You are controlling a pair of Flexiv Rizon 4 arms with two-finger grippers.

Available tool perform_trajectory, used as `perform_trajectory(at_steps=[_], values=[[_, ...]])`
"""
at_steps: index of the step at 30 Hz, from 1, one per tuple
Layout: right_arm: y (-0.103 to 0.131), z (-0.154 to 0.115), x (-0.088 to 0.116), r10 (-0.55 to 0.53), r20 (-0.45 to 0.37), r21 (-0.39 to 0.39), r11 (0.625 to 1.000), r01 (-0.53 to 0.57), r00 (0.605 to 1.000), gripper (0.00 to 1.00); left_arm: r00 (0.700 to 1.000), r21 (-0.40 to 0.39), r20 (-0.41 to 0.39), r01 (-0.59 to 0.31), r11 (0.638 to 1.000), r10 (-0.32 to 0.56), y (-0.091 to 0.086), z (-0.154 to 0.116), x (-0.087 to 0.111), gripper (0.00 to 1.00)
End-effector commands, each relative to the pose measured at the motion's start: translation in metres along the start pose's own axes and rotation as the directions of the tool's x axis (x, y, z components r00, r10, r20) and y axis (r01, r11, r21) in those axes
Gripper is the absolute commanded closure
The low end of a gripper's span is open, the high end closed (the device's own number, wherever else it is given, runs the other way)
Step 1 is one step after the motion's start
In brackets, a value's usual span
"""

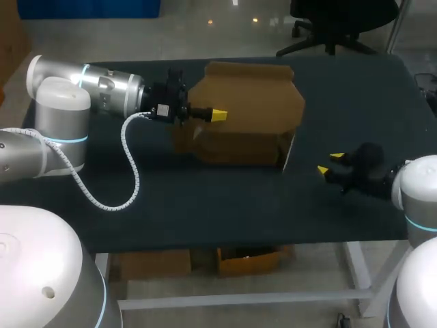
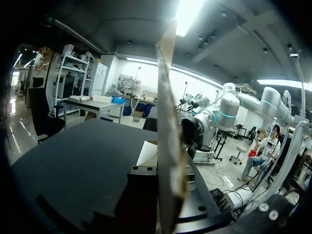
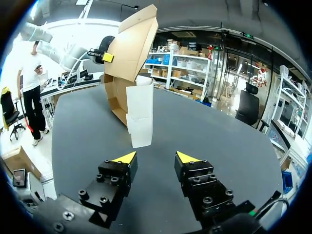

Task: Assemble the packaging by folding the flat box into shape, placing the metal phone stand inside, and closing the box properly

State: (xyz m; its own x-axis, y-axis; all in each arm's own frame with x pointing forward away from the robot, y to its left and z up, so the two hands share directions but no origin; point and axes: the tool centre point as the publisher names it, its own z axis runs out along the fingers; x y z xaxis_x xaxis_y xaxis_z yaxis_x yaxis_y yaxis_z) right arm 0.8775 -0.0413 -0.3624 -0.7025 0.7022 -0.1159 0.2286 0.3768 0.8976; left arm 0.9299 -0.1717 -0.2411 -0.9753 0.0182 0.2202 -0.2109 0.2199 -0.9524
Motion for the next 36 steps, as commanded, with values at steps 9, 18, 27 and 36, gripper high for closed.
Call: perform_trajectory(at_steps=[9,18,27,36], values=[[0.004,0.0,-0.007,-0.014,-0.362,0.027,0.999,0.025,0.932,0.53,1.0,-0.001,-0.003,0.001,1.0,-0.001,0.002,0.0,-0.001,1.0],[0.005,0.0,-0.006,-0.013,-0.342,0.027,0.999,0.024,0.94,0.55,1.0,-0.001,-0.003,0.001,1.0,-0.001,0.002,0.0,-0.001,1.0],[0.005,0.0,-0.006,-0.013,-0.342,0.027,0.999,0.024,0.94,0.56,1.0,-0.001,-0.003,0.001,1.0,-0.001,0.002,0.0,-0.001,1.0],[0.011,0.008,-0.008,-0.08,-0.38,0.034,0.994,0.1,0.921,0.67,1.0,-0.001,-0.003,0.001,1.0,-0.001,0.002,0.0,-0.001,1.0]])
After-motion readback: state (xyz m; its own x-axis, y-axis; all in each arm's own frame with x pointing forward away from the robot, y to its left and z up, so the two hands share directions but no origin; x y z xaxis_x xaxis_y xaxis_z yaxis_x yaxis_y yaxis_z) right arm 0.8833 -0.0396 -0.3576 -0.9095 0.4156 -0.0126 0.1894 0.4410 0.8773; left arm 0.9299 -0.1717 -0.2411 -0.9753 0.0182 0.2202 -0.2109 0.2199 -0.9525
